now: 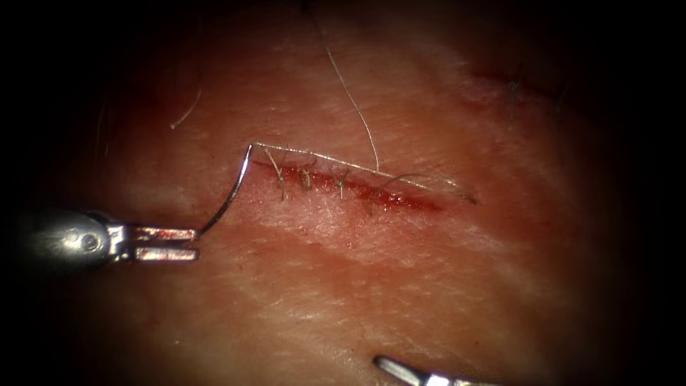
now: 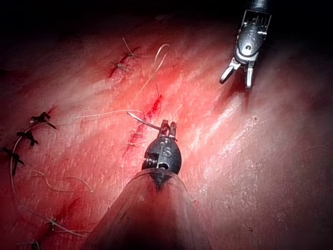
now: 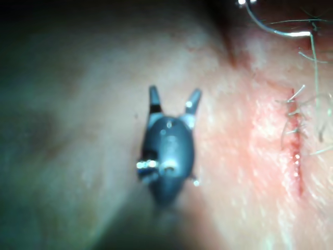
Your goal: Wound Closure
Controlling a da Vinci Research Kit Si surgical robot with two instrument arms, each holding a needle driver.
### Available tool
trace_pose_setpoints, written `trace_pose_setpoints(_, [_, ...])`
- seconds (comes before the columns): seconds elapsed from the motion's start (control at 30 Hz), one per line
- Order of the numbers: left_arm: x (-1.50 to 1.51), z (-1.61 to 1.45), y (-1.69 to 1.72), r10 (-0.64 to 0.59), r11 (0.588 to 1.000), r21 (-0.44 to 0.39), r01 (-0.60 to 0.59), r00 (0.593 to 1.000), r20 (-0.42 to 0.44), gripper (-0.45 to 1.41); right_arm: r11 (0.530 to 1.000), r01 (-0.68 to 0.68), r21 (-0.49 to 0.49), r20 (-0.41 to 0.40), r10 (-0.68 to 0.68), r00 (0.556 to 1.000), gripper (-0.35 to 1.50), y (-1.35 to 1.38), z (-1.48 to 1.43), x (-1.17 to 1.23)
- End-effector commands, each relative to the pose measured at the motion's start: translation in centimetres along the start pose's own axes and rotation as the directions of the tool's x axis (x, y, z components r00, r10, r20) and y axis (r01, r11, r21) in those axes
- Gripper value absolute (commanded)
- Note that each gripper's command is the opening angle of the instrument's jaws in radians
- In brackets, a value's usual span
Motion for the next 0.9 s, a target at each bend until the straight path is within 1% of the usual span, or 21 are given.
trace_pose_setpoints(0.03, [-0.06,0.05,0.01,-0.006,1.000,0.006,0.006,1.000,0.004,-0.45,1.000,-0.004,-0.011,0.007,0.004,1.000,1.26,0.12,0.02,-0.16])
trace_pose_setpoints(0.07, [-0.09,0.04,-0.01,-0.009,1.000,0.013,0.009,1.000,0.009,-0.45,1.000,-0.005,-0.021,0.013,0.006,1.000,1.26,0.19,0.01,-0.20])
trace_pose_setpoints(0.1, [-0.12,0.04,-0.02,-0.014,1.000,0.026,0.014,1.000,0.017,-0.45,0.999,0.008,-0.043,0.024,-0.007,1.000,1.23,0.36,0.01,-0.30])
trace_pose_setpoints(0.13, [-0.12,0.04,-0.02,-0.014,1.000,0.026,0.014,1.000,0.017,-0.45,0.999,0.008,-0.043,0.024,-0.007,1.000,1.23,0.36,0.01,-0.30])
trace_pose_setpoints(0.2, [-0.14,0.06,-0.02,-0.017,1.000,0.019,0.016,1.000,0.014,-0.45,0.998,0.009,-0.065,0.035,-0.006,0.999,1.21,0.53,0.03,-0.37])
trace_pose_setpoints(0.27, [-0.13,0.09,0.00,-0.018,1.000,0.020,0.017,1.000,0.013,-0.45,0.996,0.016,-0.088,0.043,-0.012,0.999,1.21,0.71,0.11,-0.46])
trace_pose_setpoints(0.4, [-0.10,0.10,0.01,-0.020,1.000,0.016,0.020,1.000,0.011,-0.45,0.993,0.013,-0.121,0.054,-0.007,0.999,1.15,0.99,0.27,-0.66])
trace_pose_setpoints(0.43, [-0.08,0.08,0.00,-0.023,1.000,0.021,0.023,1.000,0.001,-0.45,0.990,0.014,-0.140,0.062,-0.006,0.998,1.09,1.15,0.36,-0.78])
trace_pose_setpoints(0.47, [-0.08,0.08,0.00,-0.023,1.000,0.021,0.023,1.000,0.001,-0.45,0.990,0.014,-0.140,0.062,-0.006,0.998,1.09,1.15,0.36,-0.78])
trace_pose_setpoints(0.5, [-0.07,0.08,0.00,-0.024,0.999,0.021,0.024,1.000,-0.006,-0.45,0.989,0.015,-0.148,0.065,-0.006,0.998,1.06,1.21,0.40,-0.83])
trace_pose_setpoints(0.63, [-0.05,0.10,0.00,-0.026,0.999,0.017,0.027,1.000,-0.014,-0.45,0.984,0.022,-0.178,0.077,-0.009,0.997,1.03,1.42,0.59,-1.06])
trace_pose_setpoints(0.67, [-0.05,0.11,0.01,-0.027,0.999,0.019,0.027,0.999,-0.021,-0.45,0.982,0.028,-0.186,0.088,-0.012,0.996,1.03,1.50,0.69,-1.16])
trace_pose_setpoints(0.7, [-0.05,0.11,0.01,-0.027,0.999,0.019,0.027,0.999,-0.021,-0.45,0.982,0.028,-0.186,0.088,-0.012,0.996,1.03,1.50,0.69,-1.16])
trace_pose_setpoints(0.8, [-0.05,0.12,0.02,-0.027,1.000,0.014,0.027,0.999,-0.023,-0.45,0.980,0.033,-0.194,0.099,-0.014,0.995,1.01,1.60,0.84,-1.27])
trace_pose_setpoints(0.9, [-0.04,0.12,0.02,-0.027,1.000,0.013,0.027,0.999,-0.027,-0.45,0.980,0.035,-0.196,0.097,-0.016,0.995,0.93,1.67,0.96,-1.31])
